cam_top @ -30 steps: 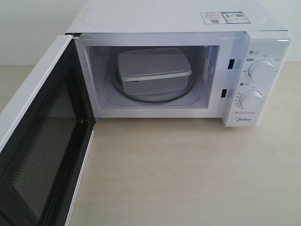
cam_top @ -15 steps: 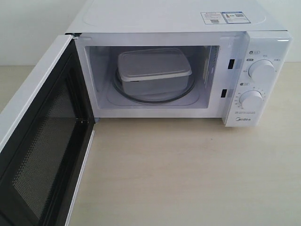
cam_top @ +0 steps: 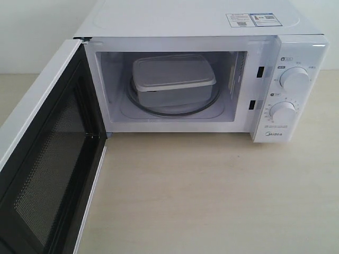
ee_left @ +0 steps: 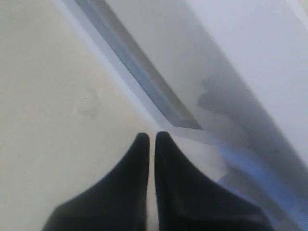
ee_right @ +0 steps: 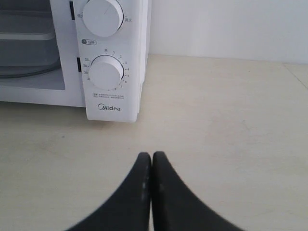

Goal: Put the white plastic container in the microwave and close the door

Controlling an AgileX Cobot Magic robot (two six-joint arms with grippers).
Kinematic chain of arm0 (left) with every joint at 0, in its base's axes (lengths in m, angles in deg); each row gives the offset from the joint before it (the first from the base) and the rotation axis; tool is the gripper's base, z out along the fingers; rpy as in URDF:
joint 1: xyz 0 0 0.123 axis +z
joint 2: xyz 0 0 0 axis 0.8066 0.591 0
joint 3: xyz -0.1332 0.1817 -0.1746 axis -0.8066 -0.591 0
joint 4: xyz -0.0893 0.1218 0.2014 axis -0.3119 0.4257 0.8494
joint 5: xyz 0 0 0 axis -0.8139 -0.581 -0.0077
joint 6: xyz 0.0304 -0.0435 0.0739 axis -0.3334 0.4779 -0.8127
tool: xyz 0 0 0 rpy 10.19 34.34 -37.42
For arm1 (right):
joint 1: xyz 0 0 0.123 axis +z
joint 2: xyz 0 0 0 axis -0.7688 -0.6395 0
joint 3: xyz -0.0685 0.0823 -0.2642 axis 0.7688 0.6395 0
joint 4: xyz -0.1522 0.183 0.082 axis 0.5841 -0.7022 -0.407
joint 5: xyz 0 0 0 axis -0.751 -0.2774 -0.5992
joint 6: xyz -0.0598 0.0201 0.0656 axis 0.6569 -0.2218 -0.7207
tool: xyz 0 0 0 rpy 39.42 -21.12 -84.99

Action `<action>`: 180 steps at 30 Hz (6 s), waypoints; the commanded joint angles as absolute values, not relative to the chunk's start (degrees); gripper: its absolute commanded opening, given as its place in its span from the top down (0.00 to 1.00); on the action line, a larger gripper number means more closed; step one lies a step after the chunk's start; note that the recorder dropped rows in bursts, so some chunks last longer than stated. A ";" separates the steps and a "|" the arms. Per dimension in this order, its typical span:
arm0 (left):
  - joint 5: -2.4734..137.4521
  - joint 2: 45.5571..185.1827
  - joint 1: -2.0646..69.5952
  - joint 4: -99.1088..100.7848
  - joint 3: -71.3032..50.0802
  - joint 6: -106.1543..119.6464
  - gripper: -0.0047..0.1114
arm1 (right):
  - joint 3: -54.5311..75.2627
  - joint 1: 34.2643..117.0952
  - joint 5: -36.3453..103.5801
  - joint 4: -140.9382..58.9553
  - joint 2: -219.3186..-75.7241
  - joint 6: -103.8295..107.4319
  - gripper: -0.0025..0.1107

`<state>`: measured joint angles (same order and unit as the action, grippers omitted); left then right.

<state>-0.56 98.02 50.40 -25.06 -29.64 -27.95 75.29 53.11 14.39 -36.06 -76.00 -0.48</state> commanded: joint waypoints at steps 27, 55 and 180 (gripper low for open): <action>7.70 98.70 45.74 -50.69 -30.04 -43.66 0.92 | 75.26 52.80 14.74 -35.96 -75.72 -0.24 0.98; 12.83 99.76 45.74 -57.84 -30.04 -50.34 0.92 | 75.26 52.80 14.74 -35.96 -75.72 -0.24 0.98; 11.31 104.97 33.75 -69.55 -22.89 -55.16 0.92 | 48.81 55.52 -12.94 -118.32 -109.62 55.14 0.98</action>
